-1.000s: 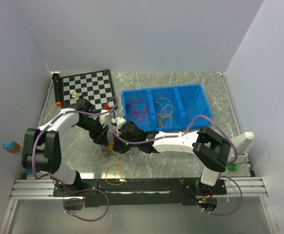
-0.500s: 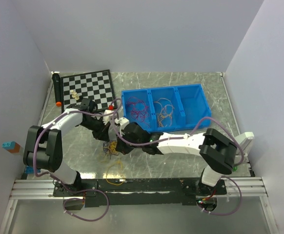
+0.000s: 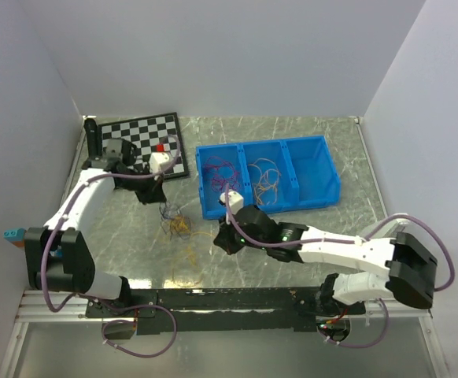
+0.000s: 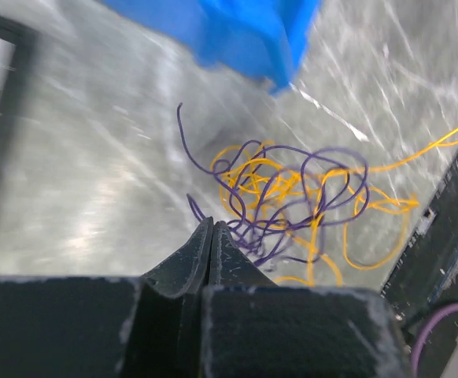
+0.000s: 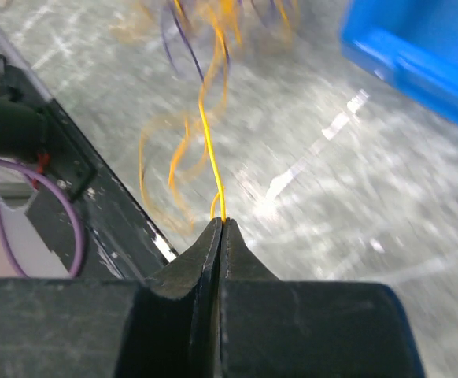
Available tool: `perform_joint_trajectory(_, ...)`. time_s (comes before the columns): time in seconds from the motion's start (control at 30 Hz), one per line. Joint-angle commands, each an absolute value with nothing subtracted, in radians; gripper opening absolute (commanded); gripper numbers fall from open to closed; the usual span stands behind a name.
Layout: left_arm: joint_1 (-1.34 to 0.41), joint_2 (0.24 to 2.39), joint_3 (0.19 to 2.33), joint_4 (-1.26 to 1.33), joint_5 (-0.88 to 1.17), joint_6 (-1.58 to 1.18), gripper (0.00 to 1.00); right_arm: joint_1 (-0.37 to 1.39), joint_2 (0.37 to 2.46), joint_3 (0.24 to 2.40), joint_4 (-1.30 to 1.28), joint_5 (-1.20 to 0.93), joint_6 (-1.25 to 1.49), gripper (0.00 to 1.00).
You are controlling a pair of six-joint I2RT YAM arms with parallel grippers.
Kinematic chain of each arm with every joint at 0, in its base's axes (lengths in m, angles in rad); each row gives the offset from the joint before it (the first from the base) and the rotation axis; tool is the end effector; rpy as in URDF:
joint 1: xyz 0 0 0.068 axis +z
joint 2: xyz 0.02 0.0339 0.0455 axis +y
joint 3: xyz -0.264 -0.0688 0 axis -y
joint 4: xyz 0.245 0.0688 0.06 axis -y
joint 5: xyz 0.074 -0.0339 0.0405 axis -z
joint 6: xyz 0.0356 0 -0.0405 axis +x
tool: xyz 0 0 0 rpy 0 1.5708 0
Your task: Untangle the cables
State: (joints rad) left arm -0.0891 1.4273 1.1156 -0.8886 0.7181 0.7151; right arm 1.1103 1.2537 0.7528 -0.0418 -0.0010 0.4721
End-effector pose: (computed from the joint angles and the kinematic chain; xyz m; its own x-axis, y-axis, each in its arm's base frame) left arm 0.2672 -0.0474 0.2628 -0.5015 0.5405 -0.6755 0.8385 0.4959 -0.2257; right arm 0.1223 0.2466 0.2427 -0.6120 -0.2103 -0.7624 -0.6938 0.6055 0.3899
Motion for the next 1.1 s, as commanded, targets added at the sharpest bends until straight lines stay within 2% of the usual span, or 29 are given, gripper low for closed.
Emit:
perform_joint_trajectory(0.0, -0.061, 1.327, 1.262, -0.945, 0.758, 0.672, 0.01, 1.112, 1.132, 0.704, -0.152, 0.097, 0.508, 0.00)
perform_joint_trajectory(0.17, -0.046, 1.247, 1.413, -0.916, 0.713, 0.549, 0.01, 1.112, 1.013, 0.646, -0.284, 0.144, 0.577, 0.00)
perform_joint_trajectory(0.43, -0.008, 1.201, 1.609, -0.776, 0.509, 0.385, 0.01, 1.190, 0.894, 0.532, -0.452, 0.199, 0.799, 0.00)
perform_joint_trajectory(0.6, -0.003, 1.223, 1.762, -0.843, 0.641, 0.400, 0.01, 1.272, 0.920, 0.505, -0.419, 0.198, 0.859, 0.00)
perform_joint_trajectory(0.77, -0.003, 1.226, 1.810, -0.868, 0.804, 0.390, 0.01, 1.292, 0.937, 0.609, -0.431, 0.238, 0.779, 0.01)
perform_joint_trajectory(0.8, -0.003, 1.226, 1.804, -0.873, 0.807, 0.391, 0.01, 1.293, 0.928, 0.633, -0.440, 0.250, 0.760, 0.06)
perform_joint_trajectory(0.9, -0.003, 1.218, 1.717, -0.853, 0.767, 0.377, 0.01, 1.292, 0.908, 0.712, -0.469, 0.299, 0.688, 0.44)
perform_joint_trajectory(0.93, -0.003, 1.209, 1.674, -0.830, 0.750, 0.370, 0.01, 1.292, 0.913, 0.742, -0.471, 0.311, 0.660, 0.53)
perform_joint_trajectory(1.0, -0.003, 1.177, 1.573, -0.776, 0.713, 0.325, 0.02, 1.290, 0.936, 0.800, -0.457, 0.330, 0.589, 0.64)
perform_joint_trajectory(1.07, -0.003, 1.158, 1.490, -0.726, 0.683, 0.276, 0.06, 1.260, 0.997, 0.865, -0.413, 0.309, 0.522, 0.70)
